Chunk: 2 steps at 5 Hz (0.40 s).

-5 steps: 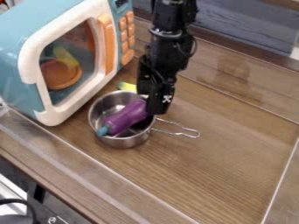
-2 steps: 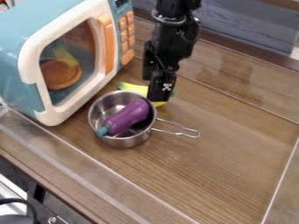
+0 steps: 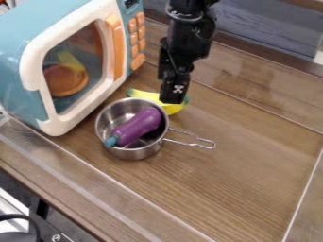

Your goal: Put the banana in the silver pot

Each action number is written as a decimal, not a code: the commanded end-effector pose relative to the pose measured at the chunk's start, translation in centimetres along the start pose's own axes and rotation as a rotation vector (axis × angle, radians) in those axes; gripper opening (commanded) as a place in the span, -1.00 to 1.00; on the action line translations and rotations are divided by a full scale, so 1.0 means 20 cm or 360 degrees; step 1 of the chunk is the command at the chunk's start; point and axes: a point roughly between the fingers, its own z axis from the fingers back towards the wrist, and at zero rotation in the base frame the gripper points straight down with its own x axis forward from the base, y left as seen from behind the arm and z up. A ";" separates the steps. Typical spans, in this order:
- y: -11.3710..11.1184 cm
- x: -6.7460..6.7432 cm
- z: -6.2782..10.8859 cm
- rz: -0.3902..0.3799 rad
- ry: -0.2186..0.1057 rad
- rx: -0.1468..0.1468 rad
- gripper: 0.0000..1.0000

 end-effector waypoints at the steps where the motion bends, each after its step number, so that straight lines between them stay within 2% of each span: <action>1: 0.07 0.01 0.02 -0.0079 -0.0044 0.0080 1.00; 2: 0.10 -0.01 -0.03 -0.0127 -0.0043 0.0094 1.00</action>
